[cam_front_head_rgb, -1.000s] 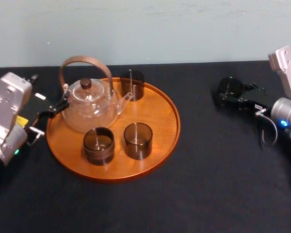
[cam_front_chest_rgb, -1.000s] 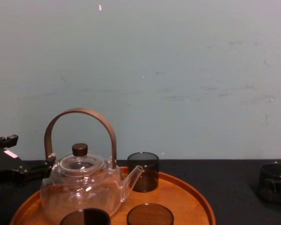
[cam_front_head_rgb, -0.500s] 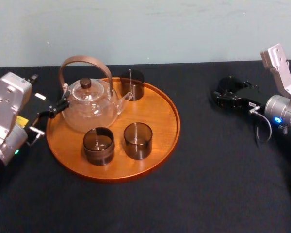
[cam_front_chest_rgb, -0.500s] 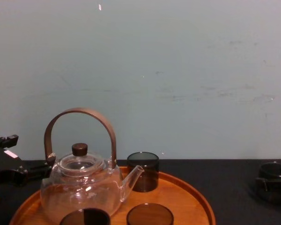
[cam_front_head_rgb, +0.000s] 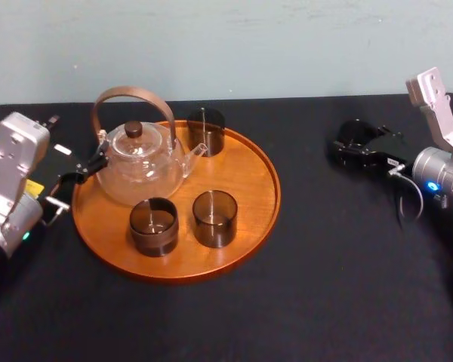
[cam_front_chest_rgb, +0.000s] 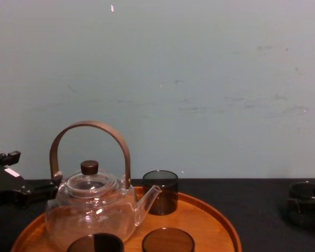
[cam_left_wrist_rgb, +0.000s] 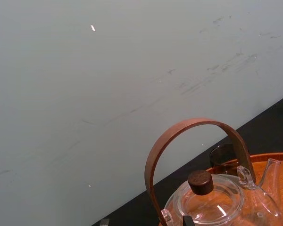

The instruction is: Pick up the glass from the table and place it on the tray.

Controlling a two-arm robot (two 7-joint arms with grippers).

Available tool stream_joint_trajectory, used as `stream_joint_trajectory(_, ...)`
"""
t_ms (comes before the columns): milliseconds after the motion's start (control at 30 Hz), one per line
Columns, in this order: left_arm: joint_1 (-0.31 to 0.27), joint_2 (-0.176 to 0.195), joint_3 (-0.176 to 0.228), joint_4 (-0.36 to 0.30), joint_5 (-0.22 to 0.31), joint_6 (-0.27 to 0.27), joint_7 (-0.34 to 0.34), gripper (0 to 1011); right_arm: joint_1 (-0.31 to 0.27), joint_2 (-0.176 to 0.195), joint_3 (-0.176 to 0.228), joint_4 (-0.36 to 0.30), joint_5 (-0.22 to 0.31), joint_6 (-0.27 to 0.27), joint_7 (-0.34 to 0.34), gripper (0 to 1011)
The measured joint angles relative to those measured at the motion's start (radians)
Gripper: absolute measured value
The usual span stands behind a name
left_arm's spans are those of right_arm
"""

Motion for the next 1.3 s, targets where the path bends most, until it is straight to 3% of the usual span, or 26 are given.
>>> stream_joint_trajectory(867, 0.0, 0.0, 0.0, 0.0, 0.0, 0.0, 0.0, 1010, -0.011, 0.002, 0.017, -0.011, 0.017, 0.021, 0.007, 905)
stream_joint_trajectory(1000, 0.0, 0.0, 0.0, 0.0, 0.0, 0.0, 0.0, 1009, -0.021, 0.008, 0.018, -0.036, 0.018, 0.03, 0.009, 905)
stream_joint_trajectory(1300, 0.0, 0.0, 0.0, 0.0, 0.0, 0.0, 0.0, 1009, -0.075, 0.035, 0.015, -0.159, 0.018, 0.066, -0.005, 905)
